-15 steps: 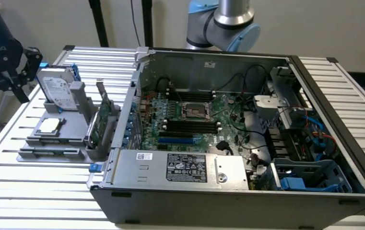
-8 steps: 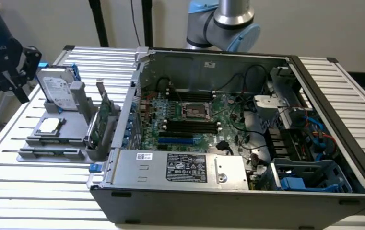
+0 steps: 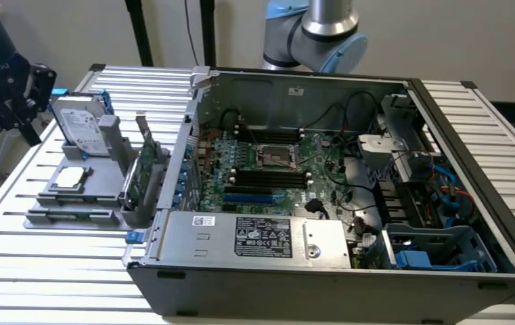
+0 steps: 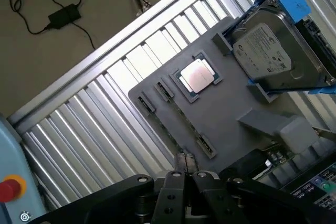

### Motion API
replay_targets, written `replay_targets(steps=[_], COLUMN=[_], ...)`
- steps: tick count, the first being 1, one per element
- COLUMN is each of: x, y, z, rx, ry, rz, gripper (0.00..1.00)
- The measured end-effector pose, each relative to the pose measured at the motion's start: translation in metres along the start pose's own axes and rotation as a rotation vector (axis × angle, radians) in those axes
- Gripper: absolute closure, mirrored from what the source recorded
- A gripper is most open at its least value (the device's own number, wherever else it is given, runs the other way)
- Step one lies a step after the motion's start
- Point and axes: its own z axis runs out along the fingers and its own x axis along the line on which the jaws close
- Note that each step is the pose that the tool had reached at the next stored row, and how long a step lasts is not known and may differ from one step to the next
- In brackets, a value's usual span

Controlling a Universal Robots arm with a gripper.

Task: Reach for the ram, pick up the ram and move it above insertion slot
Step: 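Pick up the ram and move it above insertion slot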

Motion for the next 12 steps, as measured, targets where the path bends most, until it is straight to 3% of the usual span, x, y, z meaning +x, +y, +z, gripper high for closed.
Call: replay_targets(steps=[12], x=[0.0000], y=[0.0000], z=[0.0000], rx=[0.0006], ry=[0.0079], rz=[-0.218], gripper=[0.89])
